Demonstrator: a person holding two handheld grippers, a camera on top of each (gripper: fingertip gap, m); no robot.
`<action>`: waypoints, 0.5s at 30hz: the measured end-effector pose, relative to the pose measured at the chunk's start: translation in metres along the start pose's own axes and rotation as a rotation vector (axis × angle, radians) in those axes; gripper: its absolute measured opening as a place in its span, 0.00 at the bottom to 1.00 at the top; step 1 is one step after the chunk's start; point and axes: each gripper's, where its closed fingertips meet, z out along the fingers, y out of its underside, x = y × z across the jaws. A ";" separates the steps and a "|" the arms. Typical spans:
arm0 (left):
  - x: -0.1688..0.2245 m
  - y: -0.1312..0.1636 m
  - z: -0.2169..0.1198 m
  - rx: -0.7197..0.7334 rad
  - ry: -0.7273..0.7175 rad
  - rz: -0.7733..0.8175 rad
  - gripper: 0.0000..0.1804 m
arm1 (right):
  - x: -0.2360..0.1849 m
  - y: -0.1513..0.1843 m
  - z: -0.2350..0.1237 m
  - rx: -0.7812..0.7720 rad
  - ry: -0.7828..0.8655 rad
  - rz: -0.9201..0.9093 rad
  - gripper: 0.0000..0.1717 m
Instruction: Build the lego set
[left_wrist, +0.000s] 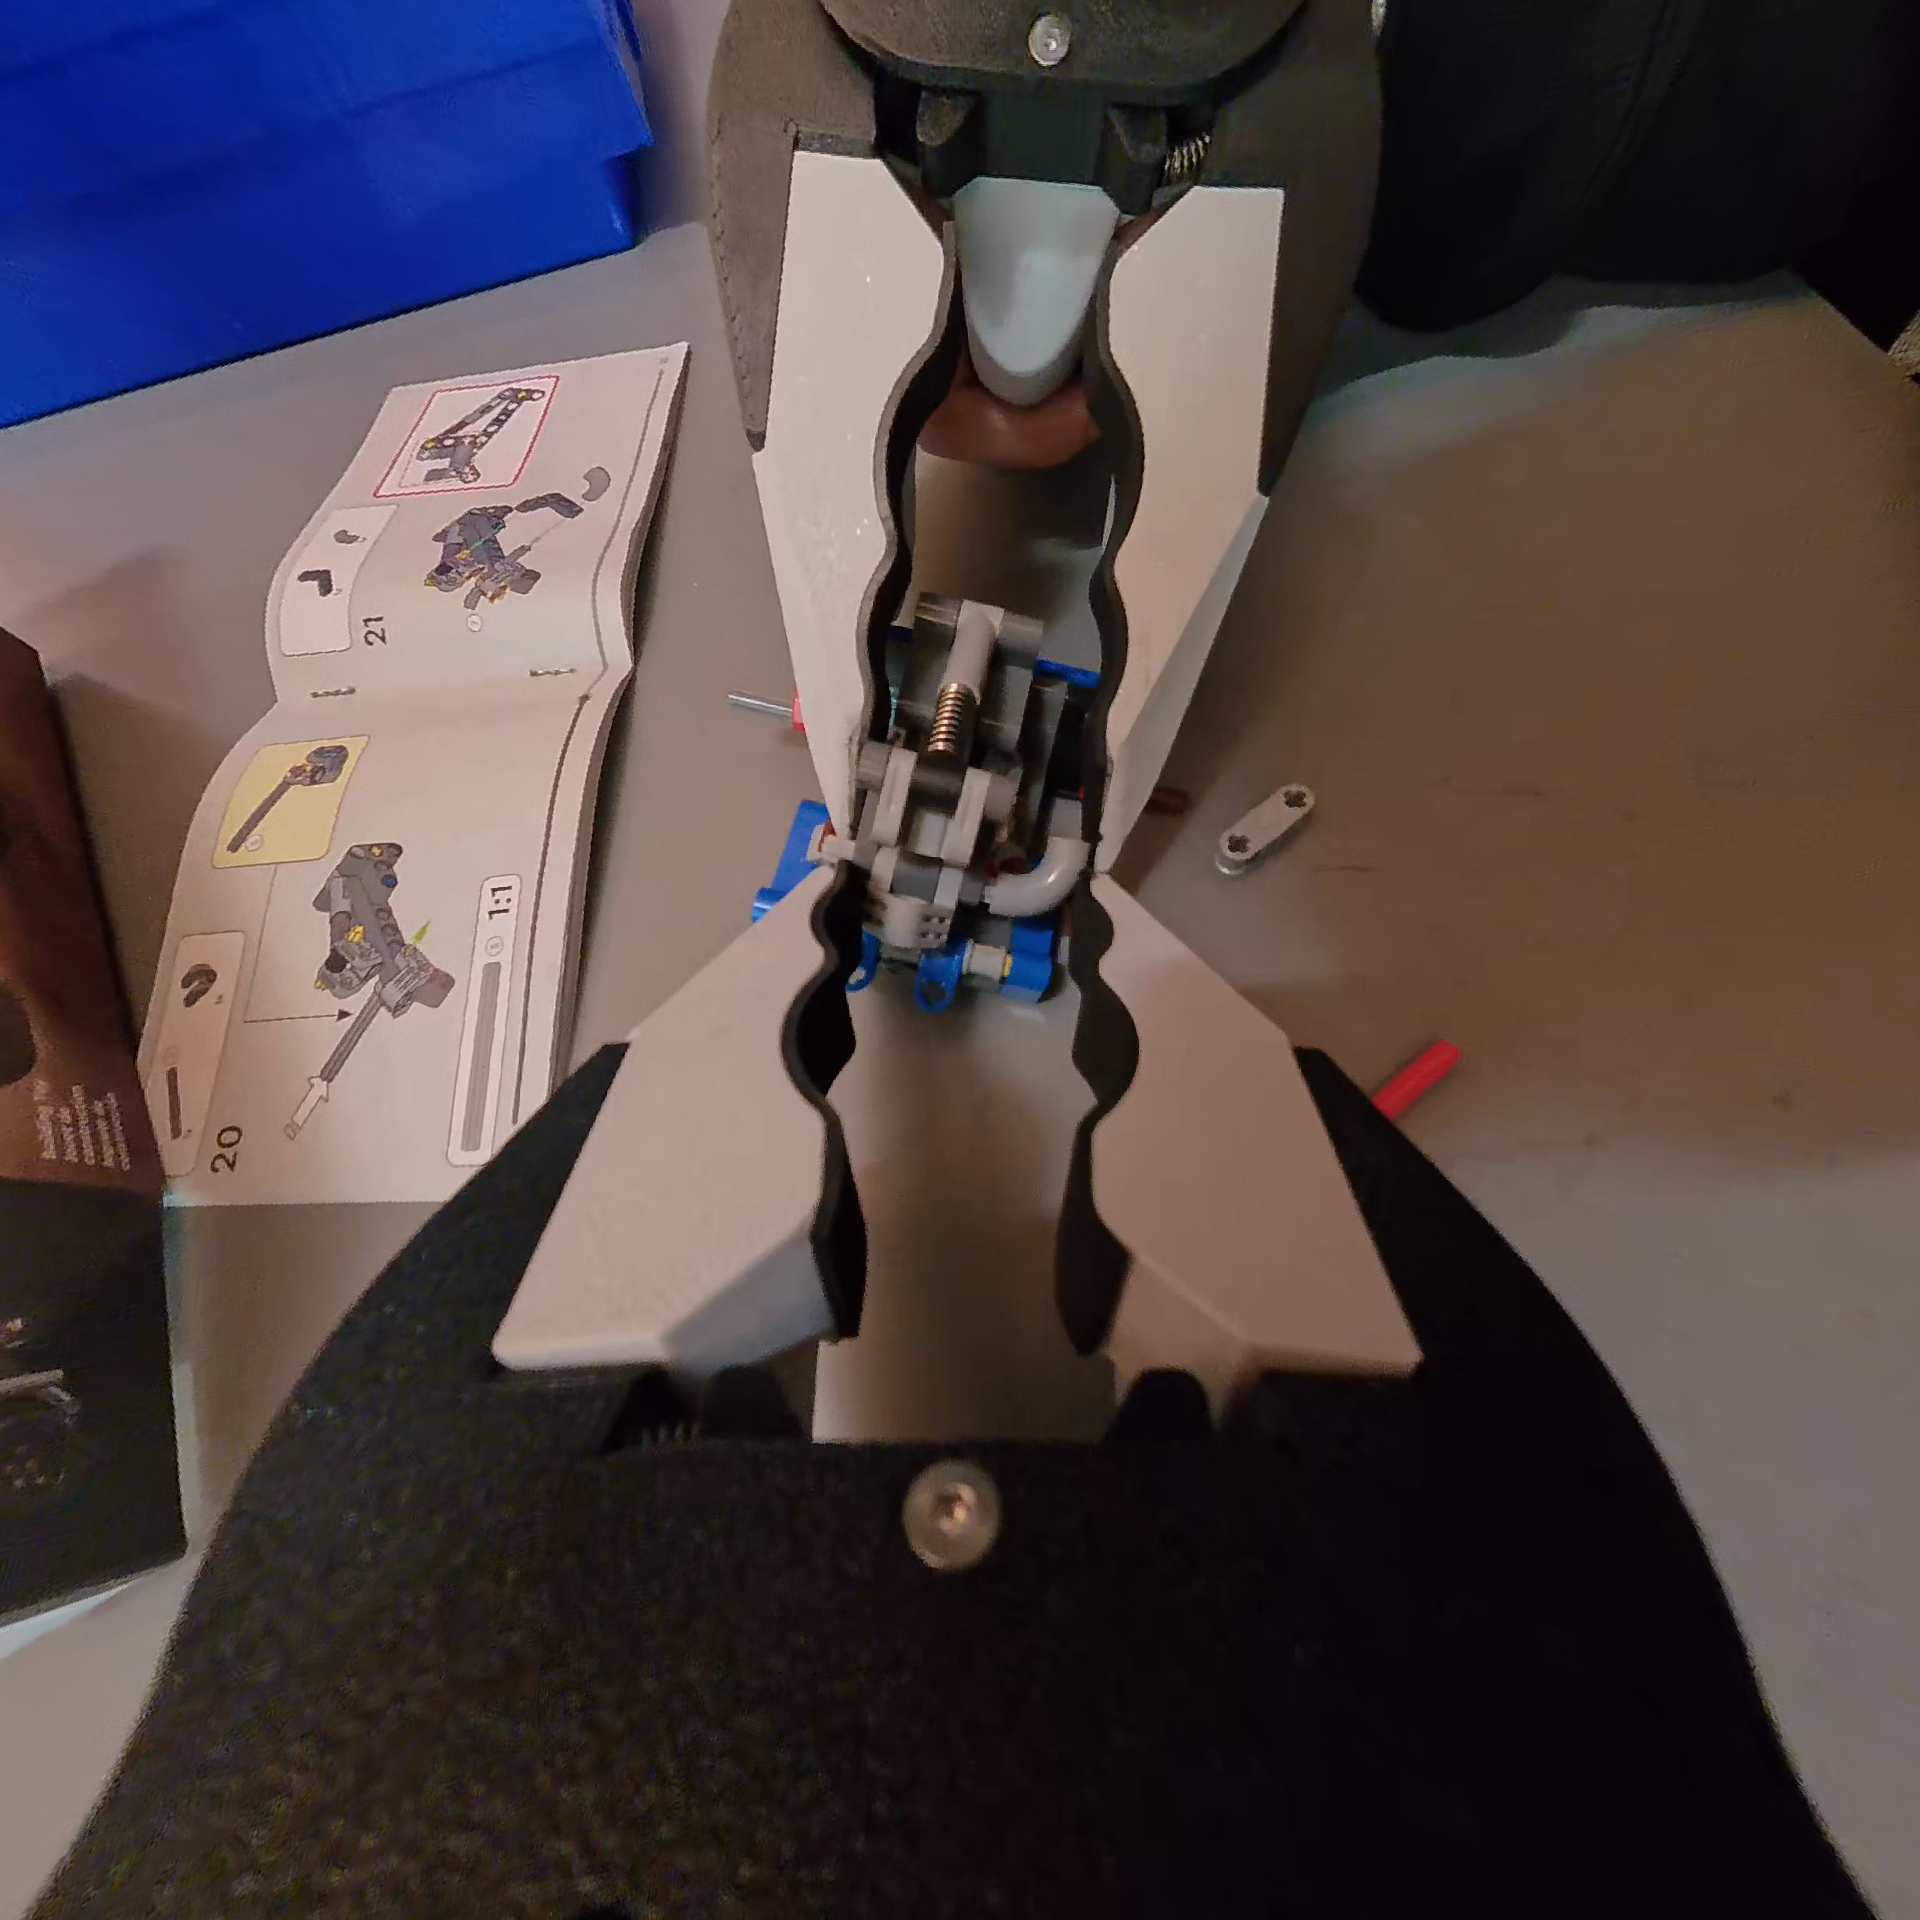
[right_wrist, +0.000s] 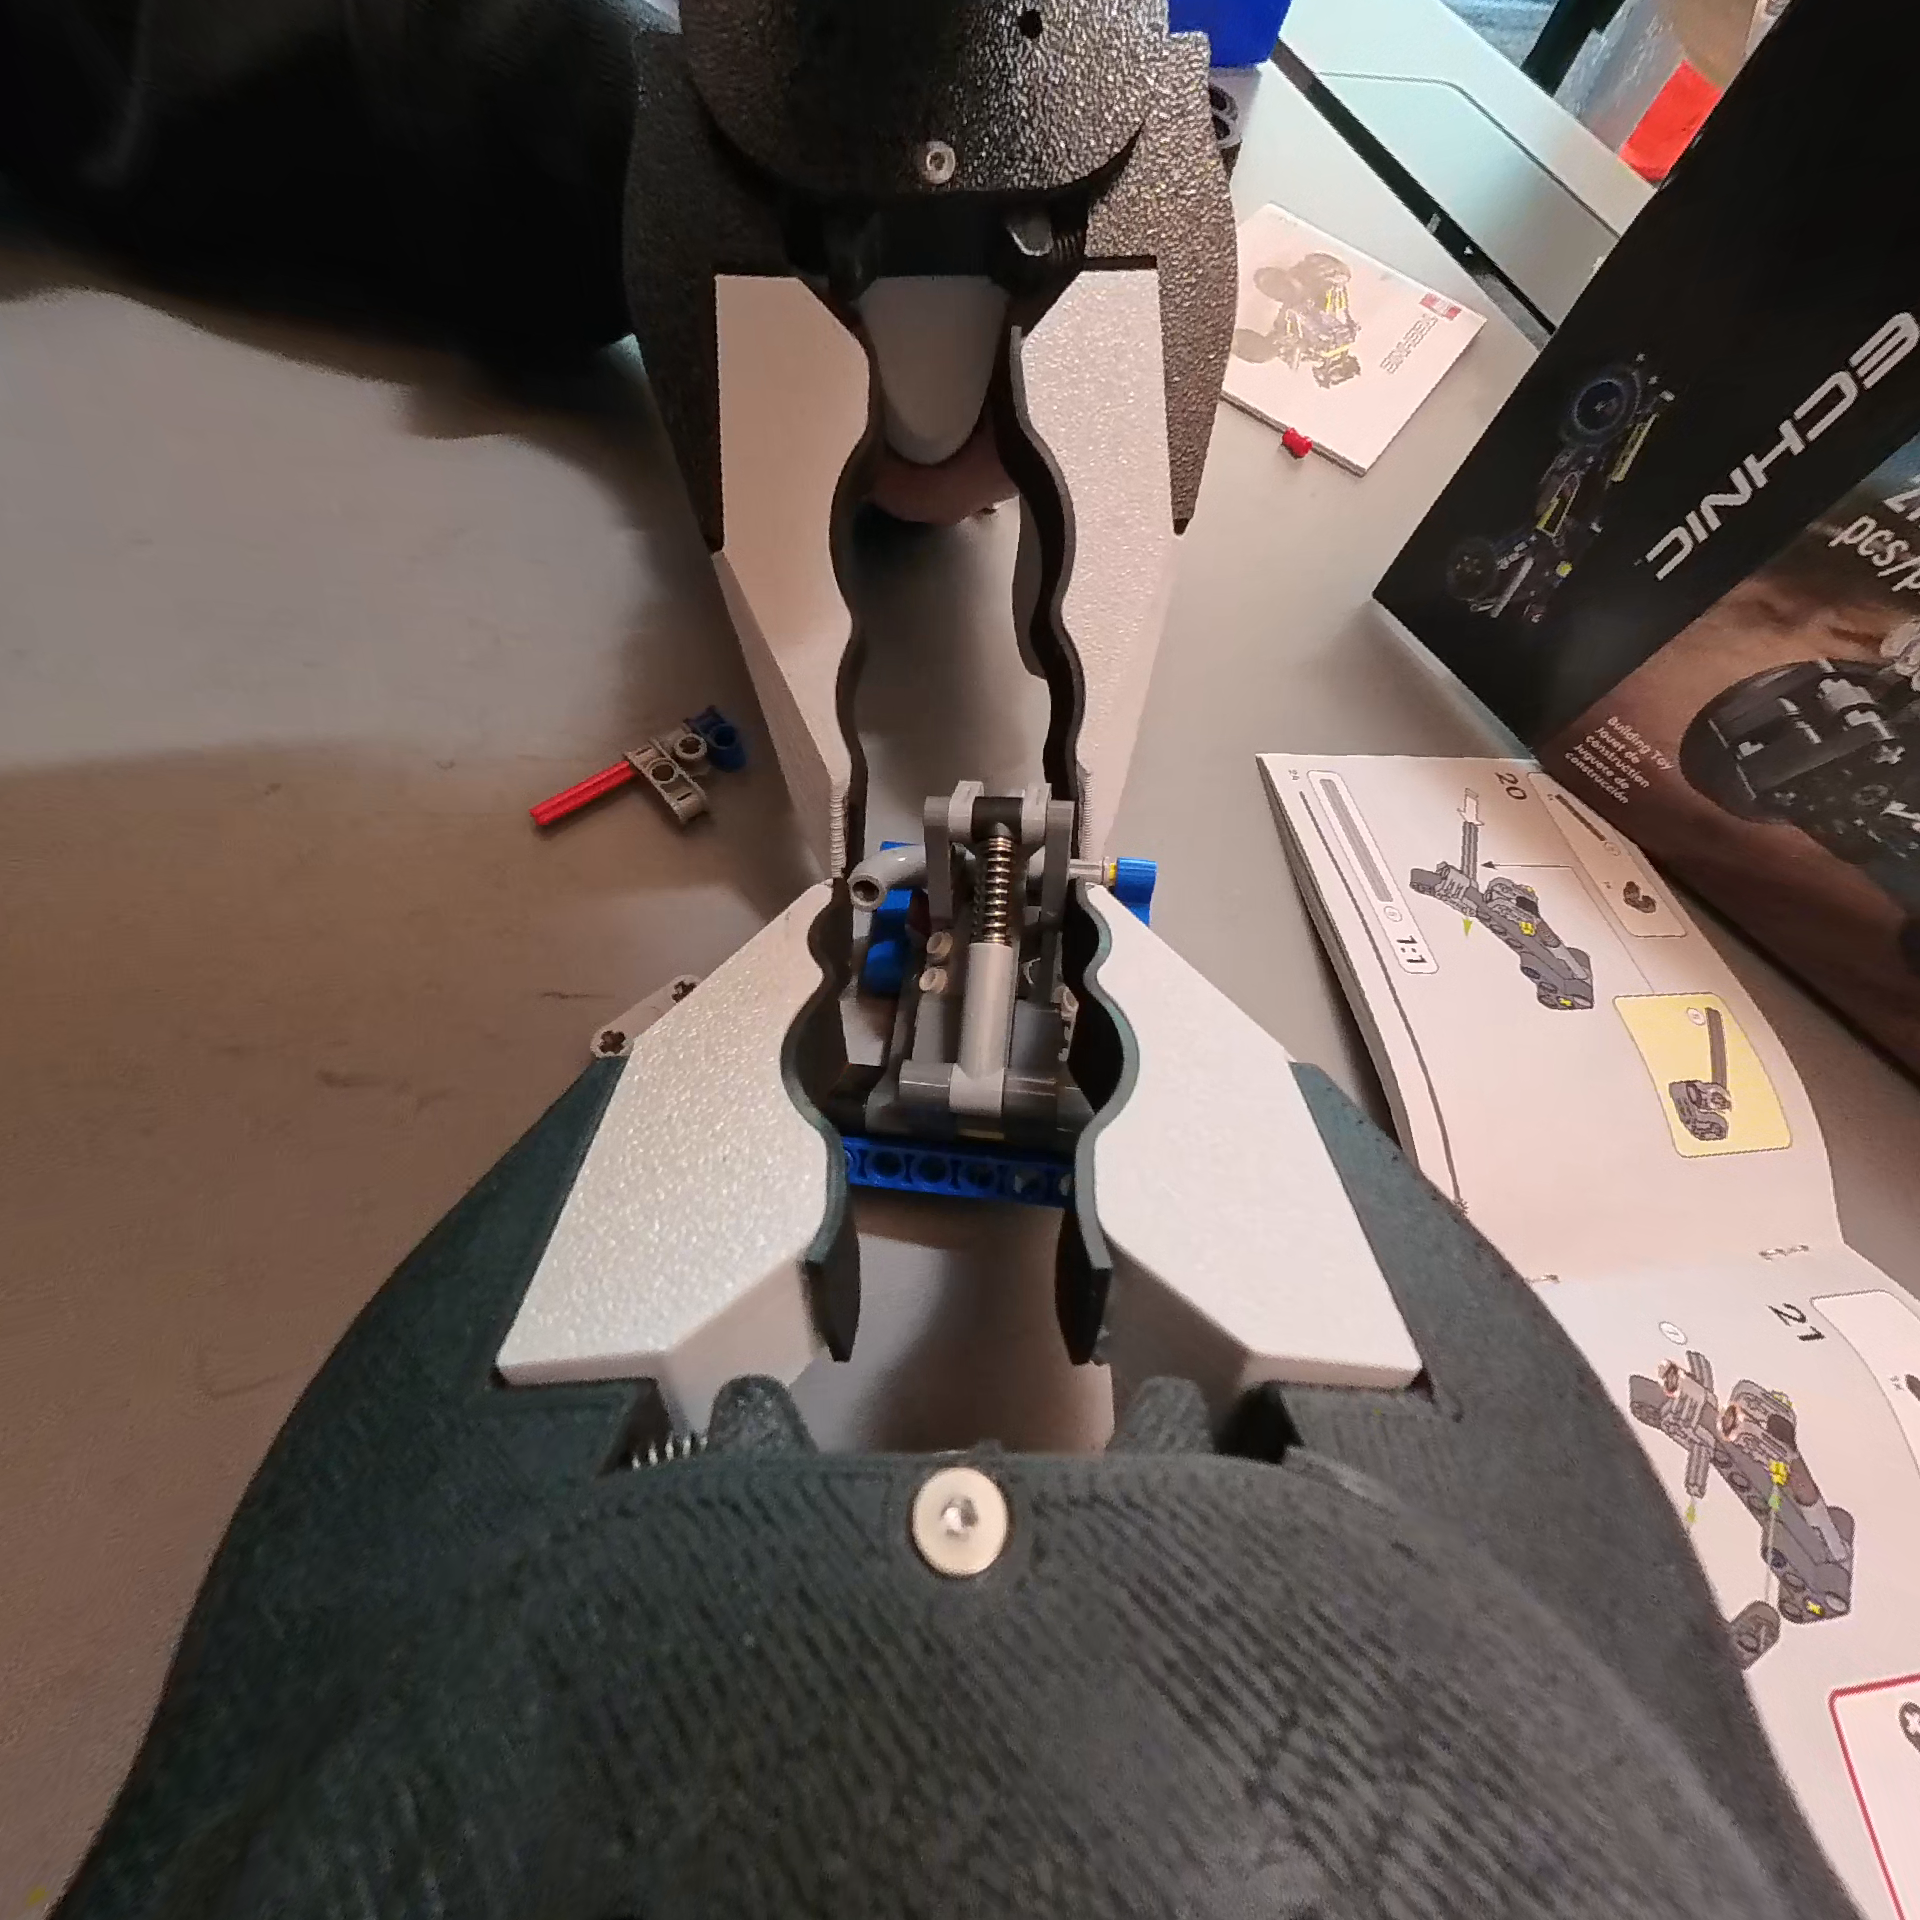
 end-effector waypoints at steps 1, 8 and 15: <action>0.000 0.000 0.000 0.000 0.001 -0.001 0.20 | 0.000 0.000 0.000 0.000 0.000 0.000 0.22; -0.001 0.000 0.000 0.001 0.002 -0.007 0.19 | 0.001 0.000 0.000 0.001 0.001 -0.003 0.21; -0.001 0.001 -0.001 0.005 0.014 -0.014 0.20 | 0.001 -0.001 0.002 0.005 0.000 -0.003 0.21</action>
